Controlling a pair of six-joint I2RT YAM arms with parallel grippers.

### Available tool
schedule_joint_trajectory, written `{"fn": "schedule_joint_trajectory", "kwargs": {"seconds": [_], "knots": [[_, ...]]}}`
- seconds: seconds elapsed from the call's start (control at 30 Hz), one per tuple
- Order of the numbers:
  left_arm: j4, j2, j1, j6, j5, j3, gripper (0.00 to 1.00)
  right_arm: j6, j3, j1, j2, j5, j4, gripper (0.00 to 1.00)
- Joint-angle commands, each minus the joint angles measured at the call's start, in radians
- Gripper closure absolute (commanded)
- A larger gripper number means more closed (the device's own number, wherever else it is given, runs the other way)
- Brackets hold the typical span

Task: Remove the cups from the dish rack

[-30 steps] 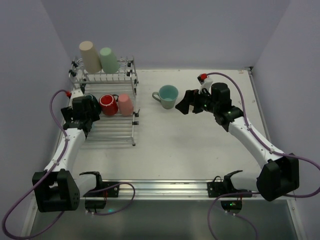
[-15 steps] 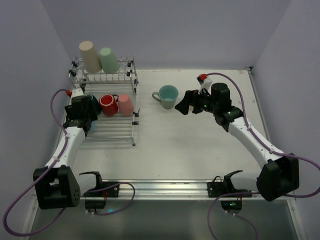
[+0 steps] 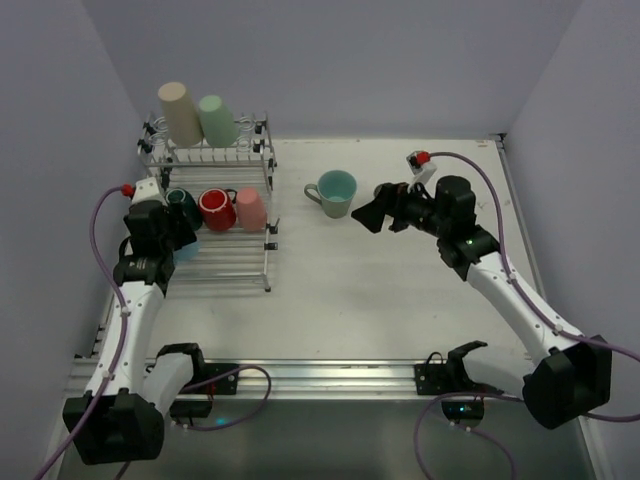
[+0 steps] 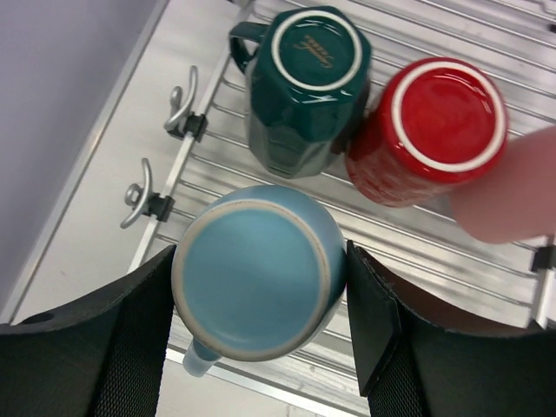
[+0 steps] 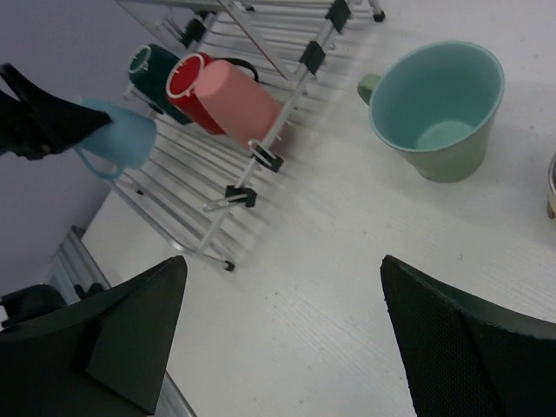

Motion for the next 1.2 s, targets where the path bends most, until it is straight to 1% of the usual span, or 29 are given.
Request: {"fn": "schedule_joint_trajectory", "kwargs": {"seconds": [0.0, 0.07, 0.13, 0.17, 0.2, 0.23, 0.27, 0.3, 0.37, 0.4, 0.47, 0.5, 0.53, 0.6, 0.63, 0.73, 0.8, 0.83, 0.87, 0.93, 1.0, 1.17], "knots": [[0.013, -0.078, 0.002, -0.013, 0.134, 0.061, 0.85, 0.109, -0.032, 0.007, -0.078, -0.059, 0.142, 0.05], [0.004, -0.107, 0.002, -0.019, 0.180, 0.076, 0.85, 0.189, -0.050, 0.016, -0.119, -0.068, 0.198, 0.05], [0.001, -0.155, 0.002, -0.042, 0.277, 0.091, 0.85, 0.253, -0.098, 0.046, -0.164, -0.085, 0.272, 0.05], [0.001, -0.170, 0.002, -0.054, 0.312, 0.096, 0.85, 0.320, -0.118, 0.063, -0.179, -0.087, 0.368, 0.05], [0.005, -0.201, 0.002, -0.068, 0.388, 0.102, 0.85, 0.358, -0.180, 0.112, -0.198, -0.052, 0.428, 0.05], [0.008, -0.216, 0.002, -0.097, 0.428, 0.111, 0.85, 0.396, -0.219, 0.143, -0.219, -0.015, 0.505, 0.06], [0.018, -0.230, 0.002, -0.112, 0.464, 0.113, 0.85, 0.448, -0.257, 0.178, -0.250, 0.022, 0.642, 0.06], [0.050, -0.262, 0.002, -0.134, 0.537, 0.113, 0.85, 0.467, -0.302, 0.242, -0.253, 0.048, 0.692, 0.08], [0.093, -0.288, 0.002, -0.198, 0.614, 0.099, 0.85, 0.497, -0.320, 0.299, -0.226, 0.080, 0.816, 0.08], [0.144, -0.310, 0.000, -0.224, 0.689, 0.093, 0.85, 0.501, -0.316, 0.344, -0.209, 0.080, 0.843, 0.09], [0.195, -0.319, 0.002, -0.298, 0.757, 0.070, 0.85, 0.510, -0.302, 0.378, -0.166, 0.065, 0.908, 0.11], [0.256, -0.327, 0.002, -0.328, 0.822, 0.058, 0.85, 0.510, -0.282, 0.402, -0.118, 0.056, 0.925, 0.12], [0.289, -0.333, 0.002, -0.392, 0.852, 0.027, 0.85, 0.508, -0.269, 0.410, -0.095, 0.044, 0.938, 0.12], [0.437, -0.356, 0.002, -0.465, 0.925, -0.011, 0.85, 0.508, -0.232, 0.430, -0.028, 0.007, 0.970, 0.13], [0.473, -0.366, 0.002, -0.521, 0.938, -0.042, 0.85, 0.508, -0.221, 0.432, -0.009, 0.001, 0.979, 0.13], [0.586, -0.402, 0.002, -0.617, 0.961, -0.085, 0.85, 0.507, -0.181, 0.438, 0.048, 0.016, 0.969, 0.13], [0.680, -0.409, 0.002, -0.675, 0.982, -0.100, 0.85, 0.507, -0.156, 0.439, 0.071, 0.013, 0.967, 0.13], [0.723, -0.406, -0.003, -0.742, 0.995, -0.122, 0.85, 0.510, -0.146, 0.441, 0.092, 0.010, 0.969, 0.14], [0.796, -0.403, -0.007, -0.769, 1.004, -0.131, 0.85, 0.511, -0.132, 0.444, 0.101, 0.005, 0.967, 0.14], [0.834, -0.397, -0.026, -0.809, 1.010, -0.146, 0.85, 0.511, -0.091, 0.447, 0.127, -0.016, 0.955, 0.14], [0.840, -0.391, -0.038, -0.809, 1.006, -0.145, 0.85, 0.513, -0.051, 0.456, 0.146, -0.035, 0.935, 0.16], [0.878, -0.389, -0.069, -0.833, 1.001, -0.168, 0.85, 0.542, 0.024, 0.478, 0.210, -0.078, 0.950, 0.21]]}}
